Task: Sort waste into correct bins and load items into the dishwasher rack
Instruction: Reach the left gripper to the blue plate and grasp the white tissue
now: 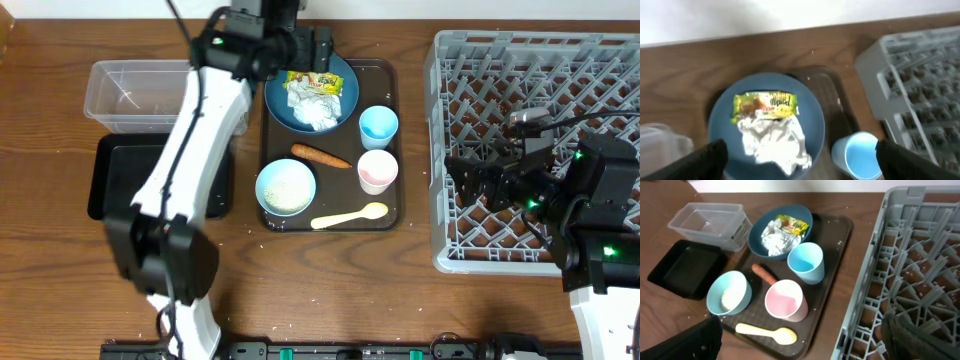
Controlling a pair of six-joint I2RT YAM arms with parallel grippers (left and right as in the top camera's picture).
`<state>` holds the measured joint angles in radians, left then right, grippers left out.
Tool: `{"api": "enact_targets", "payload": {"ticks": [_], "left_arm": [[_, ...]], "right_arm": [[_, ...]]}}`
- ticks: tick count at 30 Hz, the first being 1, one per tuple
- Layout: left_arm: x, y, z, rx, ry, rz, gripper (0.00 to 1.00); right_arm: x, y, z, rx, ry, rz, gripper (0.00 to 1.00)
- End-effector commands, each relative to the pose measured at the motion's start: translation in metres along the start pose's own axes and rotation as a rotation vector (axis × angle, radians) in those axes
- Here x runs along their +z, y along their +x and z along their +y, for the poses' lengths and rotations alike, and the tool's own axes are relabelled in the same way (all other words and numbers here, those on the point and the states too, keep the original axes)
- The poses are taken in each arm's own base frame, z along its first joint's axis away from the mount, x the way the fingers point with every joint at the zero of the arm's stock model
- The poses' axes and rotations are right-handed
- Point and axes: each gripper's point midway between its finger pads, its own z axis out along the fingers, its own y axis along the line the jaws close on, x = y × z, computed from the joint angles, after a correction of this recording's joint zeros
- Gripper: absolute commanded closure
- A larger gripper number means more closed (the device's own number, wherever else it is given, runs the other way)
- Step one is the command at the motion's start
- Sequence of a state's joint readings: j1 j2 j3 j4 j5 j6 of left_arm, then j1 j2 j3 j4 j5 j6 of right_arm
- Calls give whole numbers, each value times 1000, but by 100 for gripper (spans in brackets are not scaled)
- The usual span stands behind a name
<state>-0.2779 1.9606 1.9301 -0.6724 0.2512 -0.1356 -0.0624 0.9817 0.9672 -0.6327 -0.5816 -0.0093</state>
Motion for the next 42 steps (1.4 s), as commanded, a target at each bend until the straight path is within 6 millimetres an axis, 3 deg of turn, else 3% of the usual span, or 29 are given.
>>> {"api": "enact_targets", "payload": {"ticks": [1, 7, 15, 23, 36, 39, 42], "left_arm": [[27, 6, 17, -210, -90, 8, 5], [80, 42, 44, -294, -297, 49, 5], [122, 68, 50, -236, -425, 54, 3], [149, 98, 67, -348, -492, 86, 2], [180, 128, 79, -347, -514, 132, 0], [187, 133, 79, -349, -505, 140, 18], [193, 140, 82, -348, -511, 152, 53]], "right_arm": [[-5, -7, 7, -14, -26, -14, 1], [-5, -4, 7, -5, -26, -1, 1], [-5, 2, 6, 10, -23, 21, 1], [-5, 4, 6, 15, -20, 29, 1], [-5, 4, 6, 16, -19, 30, 1], [-5, 4, 6, 16, -19, 30, 1], [-5, 4, 6, 16, -19, 31, 1]]}}
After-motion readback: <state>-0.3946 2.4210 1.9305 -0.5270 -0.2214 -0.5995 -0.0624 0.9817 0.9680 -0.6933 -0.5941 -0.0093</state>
